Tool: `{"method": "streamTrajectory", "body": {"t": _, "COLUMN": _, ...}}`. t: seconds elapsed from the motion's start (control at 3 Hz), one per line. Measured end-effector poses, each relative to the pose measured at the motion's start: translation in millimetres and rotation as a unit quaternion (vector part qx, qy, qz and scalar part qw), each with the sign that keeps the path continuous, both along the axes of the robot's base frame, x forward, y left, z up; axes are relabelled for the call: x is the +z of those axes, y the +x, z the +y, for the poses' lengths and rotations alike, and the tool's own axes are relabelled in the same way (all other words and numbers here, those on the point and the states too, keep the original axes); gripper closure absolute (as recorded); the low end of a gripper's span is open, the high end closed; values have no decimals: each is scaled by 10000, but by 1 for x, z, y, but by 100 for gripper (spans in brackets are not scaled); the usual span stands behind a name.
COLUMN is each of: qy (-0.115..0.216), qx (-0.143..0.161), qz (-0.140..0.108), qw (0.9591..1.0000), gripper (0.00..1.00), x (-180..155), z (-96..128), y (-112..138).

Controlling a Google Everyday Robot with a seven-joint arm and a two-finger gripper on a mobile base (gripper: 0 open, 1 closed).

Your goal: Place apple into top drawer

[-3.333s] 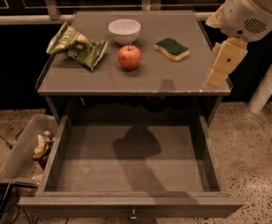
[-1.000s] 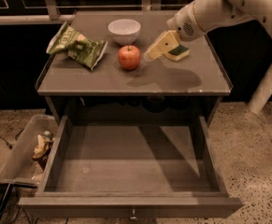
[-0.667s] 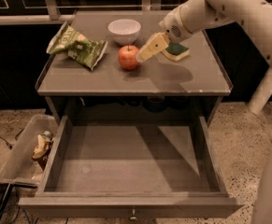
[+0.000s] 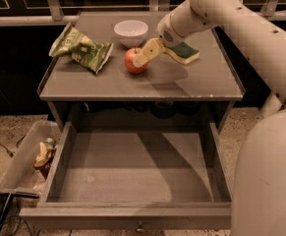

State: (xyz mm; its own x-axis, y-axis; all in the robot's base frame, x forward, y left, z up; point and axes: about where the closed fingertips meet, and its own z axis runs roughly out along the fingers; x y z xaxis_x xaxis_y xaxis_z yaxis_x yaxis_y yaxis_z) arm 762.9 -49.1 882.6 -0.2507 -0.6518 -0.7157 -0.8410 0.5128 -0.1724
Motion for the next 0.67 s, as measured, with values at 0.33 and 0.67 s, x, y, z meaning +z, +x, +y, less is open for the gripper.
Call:
{"method": "streamTrajectory", "body": {"t": 0.33, "qy": -34, "qx": -64, "qz": 154, "qw": 9999, "gripper": 0, "x": -16, "z": 7, "y": 10}}
{"method": "streamTrajectory", "body": {"t": 0.67, "qy": 79, "qx": -4, "qz": 384, "qw": 9992, "gripper": 19, "x": -28, "z": 12, "y": 12}}
